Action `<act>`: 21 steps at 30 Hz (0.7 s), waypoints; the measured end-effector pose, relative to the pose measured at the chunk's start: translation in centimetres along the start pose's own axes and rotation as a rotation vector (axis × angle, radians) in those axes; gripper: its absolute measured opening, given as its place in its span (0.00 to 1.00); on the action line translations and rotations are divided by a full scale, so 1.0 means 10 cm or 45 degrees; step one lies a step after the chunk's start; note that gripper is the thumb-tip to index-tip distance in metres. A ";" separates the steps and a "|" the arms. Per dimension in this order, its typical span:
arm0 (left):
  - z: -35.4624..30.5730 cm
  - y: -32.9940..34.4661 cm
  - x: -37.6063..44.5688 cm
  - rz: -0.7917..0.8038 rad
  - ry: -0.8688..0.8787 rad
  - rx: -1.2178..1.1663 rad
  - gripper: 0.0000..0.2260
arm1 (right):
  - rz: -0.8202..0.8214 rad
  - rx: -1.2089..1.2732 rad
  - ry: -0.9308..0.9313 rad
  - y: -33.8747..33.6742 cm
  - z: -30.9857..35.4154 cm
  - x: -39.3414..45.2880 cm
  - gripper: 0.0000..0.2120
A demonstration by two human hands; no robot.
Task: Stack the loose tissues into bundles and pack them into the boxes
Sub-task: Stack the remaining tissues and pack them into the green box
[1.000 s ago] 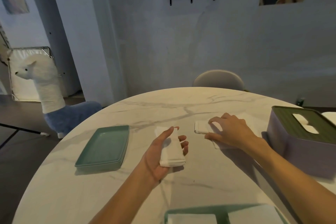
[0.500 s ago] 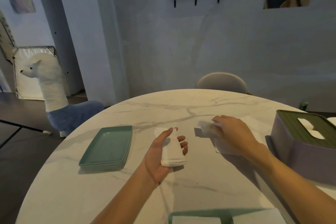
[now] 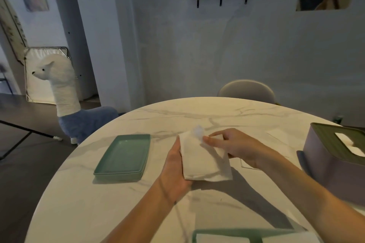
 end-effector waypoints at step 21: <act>-0.03 -0.06 -0.05 0.109 -0.109 0.161 0.22 | 0.002 0.254 -0.401 -0.48 0.37 -0.20 0.11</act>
Point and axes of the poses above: each hand's wrist, its own x-axis towards the middle knuckle, its own y-axis out of the palm, z = x × y, the point moved 3 cm from there along x, towards the middle knuckle, and after that the axes turned 1 degree about -z, right-handed, at the moved point
